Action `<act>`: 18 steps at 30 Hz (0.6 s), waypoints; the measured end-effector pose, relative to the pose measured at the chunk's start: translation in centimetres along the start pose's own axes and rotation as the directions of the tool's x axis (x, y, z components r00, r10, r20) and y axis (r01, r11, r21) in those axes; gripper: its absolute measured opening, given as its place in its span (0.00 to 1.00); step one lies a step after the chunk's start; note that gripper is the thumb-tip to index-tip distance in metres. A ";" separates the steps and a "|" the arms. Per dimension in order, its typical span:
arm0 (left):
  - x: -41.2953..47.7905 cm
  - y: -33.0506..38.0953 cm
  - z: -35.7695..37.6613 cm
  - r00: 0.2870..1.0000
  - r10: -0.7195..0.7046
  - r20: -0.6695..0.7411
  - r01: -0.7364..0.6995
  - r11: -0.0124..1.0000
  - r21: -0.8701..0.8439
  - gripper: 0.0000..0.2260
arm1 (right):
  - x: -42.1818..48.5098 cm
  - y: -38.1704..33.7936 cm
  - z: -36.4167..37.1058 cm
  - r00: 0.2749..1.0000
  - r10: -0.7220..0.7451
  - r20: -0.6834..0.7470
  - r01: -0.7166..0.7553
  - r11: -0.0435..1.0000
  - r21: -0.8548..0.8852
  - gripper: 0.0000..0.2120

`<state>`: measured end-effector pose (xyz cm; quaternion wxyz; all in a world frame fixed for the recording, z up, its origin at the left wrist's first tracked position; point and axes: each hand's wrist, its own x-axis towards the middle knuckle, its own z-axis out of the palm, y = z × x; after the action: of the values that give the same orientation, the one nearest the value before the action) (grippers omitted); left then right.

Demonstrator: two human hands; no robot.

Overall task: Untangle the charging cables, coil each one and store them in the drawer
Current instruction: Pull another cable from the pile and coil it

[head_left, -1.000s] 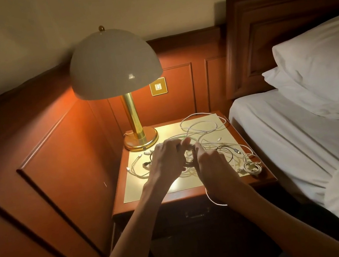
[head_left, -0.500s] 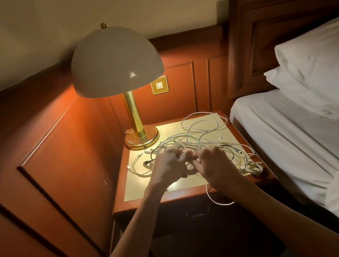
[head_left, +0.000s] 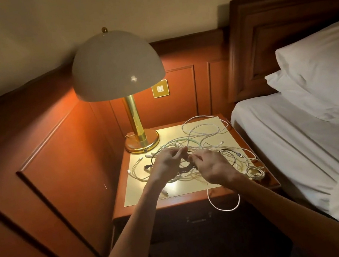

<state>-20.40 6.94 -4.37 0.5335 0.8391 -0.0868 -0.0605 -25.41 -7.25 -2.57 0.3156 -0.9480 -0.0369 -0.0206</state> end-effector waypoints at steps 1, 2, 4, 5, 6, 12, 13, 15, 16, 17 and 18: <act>0.2 -0.7 0.0 1.000 -0.002 0.027 0.004 0.997 -0.080 0.22 | -0.3 0.4 0.0 0.999 0.015 0.034 -0.017 0.997 0.074 0.17; 0.4 -1.0 0.1 0.999 0.011 0.030 -0.008 0.995 -0.098 0.22 | -0.5 0.8 0.0 0.998 0.031 0.060 -0.040 0.987 0.155 0.17; 0.2 -0.7 0.3 0.998 0.054 0.021 -0.051 0.991 -0.127 0.22 | -0.9 1.1 0.0 0.994 0.068 0.090 -0.096 0.930 0.355 0.17; 0.2 -0.6 0.4 0.996 0.086 0.019 -0.082 0.985 -0.154 0.20 | -1.0 1.1 0.0 0.990 0.093 0.102 -0.129 0.885 0.446 0.16; 0.0 -0.4 0.3 0.995 0.096 0.018 -0.092 0.984 -0.155 0.18 | -1.1 1.0 -0.1 0.985 0.121 0.127 -0.170 0.833 0.527 0.16; -0.2 0.2 0.5 0.998 0.039 0.053 -0.045 0.993 0.111 0.15 | -1.7 1.1 0.0 0.973 0.164 0.164 -0.204 0.942 0.267 0.19; -0.2 0.3 0.9 0.999 0.031 0.042 -0.037 0.988 0.148 0.15 | -1.9 1.2 0.4 0.986 0.148 0.079 -0.153 0.986 0.067 0.19; 0.2 0.6 1.3 1.000 0.024 0.011 -0.026 0.978 0.208 0.17 | -2.0 0.9 1.3 0.991 0.109 -0.073 -0.118 0.983 -0.137 0.19; 0.3 1.0 1.3 0.999 0.038 -0.004 -0.036 0.964 0.264 0.18 | -2.0 0.7 1.5 0.990 0.103 -0.097 -0.117 0.980 -0.159 0.18; 0.5 1.4 1.3 0.999 0.051 -0.017 -0.043 0.945 0.324 0.19 | -1.8 0.5 1.6 0.991 0.105 -0.088 -0.120 0.975 -0.185 0.18; 0.6 1.7 1.2 0.998 0.057 -0.012 -0.048 0.924 0.380 0.19 | -1.5 0.4 1.5 0.992 0.110 -0.062 -0.121 0.969 -0.217 0.17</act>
<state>-20.18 5.06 -3.39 0.3635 0.9245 -0.1131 -0.0187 -26.90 -6.73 -4.10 0.2100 -0.9768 0.0285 -0.0295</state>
